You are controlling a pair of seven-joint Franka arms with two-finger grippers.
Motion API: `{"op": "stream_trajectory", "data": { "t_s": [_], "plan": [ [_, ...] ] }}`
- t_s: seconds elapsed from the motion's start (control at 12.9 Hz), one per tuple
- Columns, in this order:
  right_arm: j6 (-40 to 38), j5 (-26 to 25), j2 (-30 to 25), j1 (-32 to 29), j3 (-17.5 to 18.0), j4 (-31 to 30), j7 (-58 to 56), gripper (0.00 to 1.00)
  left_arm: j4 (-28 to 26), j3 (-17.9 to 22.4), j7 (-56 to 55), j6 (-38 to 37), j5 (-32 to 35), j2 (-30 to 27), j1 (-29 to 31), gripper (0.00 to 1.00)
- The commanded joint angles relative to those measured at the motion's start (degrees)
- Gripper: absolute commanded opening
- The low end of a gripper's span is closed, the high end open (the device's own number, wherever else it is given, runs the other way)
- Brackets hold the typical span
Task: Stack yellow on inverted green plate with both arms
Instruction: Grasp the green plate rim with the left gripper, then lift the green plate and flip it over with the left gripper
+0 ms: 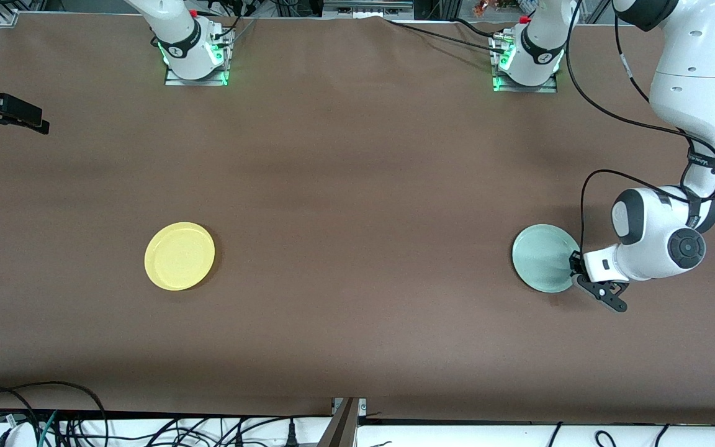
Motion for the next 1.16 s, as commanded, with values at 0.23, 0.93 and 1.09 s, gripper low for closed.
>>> {"op": "stream_trajectory", "data": {
  "t_s": [0.23,0.93,1.09],
  "plan": [
    [0.18,0.35,-0.72,0.18,0.11,-0.42,-0.08,1.00,0.57,-1.58,7.36,-10.68,0.81,-8.25,-1.57,0.00],
    [0.18,0.26,-0.03,0.00,-0.07,-0.42,-0.61,1.00,17.25,-1.59,-3.41,-34.31,10.54,-11.08,-13.85,0.00],
    [0.18,0.35,0.94,-0.08,-0.07,0.28,-0.61,1.00,19.63,-1.58,-11.23,-39.06,16.24,-11.08,-19.48,0.00]
  ]
}}
